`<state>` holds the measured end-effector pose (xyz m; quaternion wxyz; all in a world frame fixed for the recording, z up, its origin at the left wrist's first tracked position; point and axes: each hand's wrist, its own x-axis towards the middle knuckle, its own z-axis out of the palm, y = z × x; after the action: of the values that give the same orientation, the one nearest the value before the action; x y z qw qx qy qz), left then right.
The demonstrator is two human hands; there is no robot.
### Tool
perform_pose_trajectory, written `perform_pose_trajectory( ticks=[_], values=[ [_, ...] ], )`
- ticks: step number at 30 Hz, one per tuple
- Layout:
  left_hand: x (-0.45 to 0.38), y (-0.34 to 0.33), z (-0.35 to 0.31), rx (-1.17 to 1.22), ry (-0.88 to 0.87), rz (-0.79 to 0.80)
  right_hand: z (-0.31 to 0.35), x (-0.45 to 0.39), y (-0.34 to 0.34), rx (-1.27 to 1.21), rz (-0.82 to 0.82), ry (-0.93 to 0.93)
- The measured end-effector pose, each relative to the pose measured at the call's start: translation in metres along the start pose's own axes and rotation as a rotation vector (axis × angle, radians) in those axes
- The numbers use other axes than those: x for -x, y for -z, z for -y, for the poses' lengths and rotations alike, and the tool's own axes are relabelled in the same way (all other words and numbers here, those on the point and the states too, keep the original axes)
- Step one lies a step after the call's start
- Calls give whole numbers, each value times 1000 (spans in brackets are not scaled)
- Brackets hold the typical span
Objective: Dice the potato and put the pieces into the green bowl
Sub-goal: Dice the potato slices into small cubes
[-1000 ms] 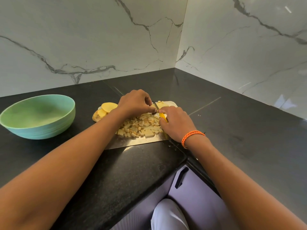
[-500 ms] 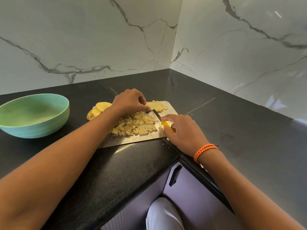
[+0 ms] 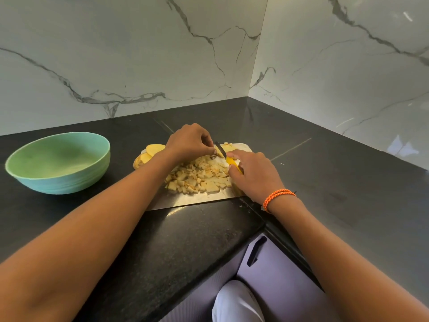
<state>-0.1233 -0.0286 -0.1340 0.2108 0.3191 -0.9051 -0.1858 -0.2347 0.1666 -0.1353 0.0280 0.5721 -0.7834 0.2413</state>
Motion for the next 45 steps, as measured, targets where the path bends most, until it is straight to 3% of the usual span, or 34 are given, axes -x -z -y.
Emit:
perform_pose_trajectory(
  ticks=[16, 23, 32, 35, 45],
  values=[
    [4, -6, -6, -71, 33, -54, 0, 14, 11, -46, 109, 54],
    [3, -4, -7, -59, 29, -15, -19, 42, 33, -110, 106, 70],
    [1, 5, -5, 70, -1, -67, -34, 13, 44, -254, 48, 129],
    [3, 7, -4, 224, -57, 26, -40, 4, 34, -314, 32, 116],
    [1, 10, -3, 215, -95, 130, -47, -3, 25, -425, 52, 150]
  ],
)
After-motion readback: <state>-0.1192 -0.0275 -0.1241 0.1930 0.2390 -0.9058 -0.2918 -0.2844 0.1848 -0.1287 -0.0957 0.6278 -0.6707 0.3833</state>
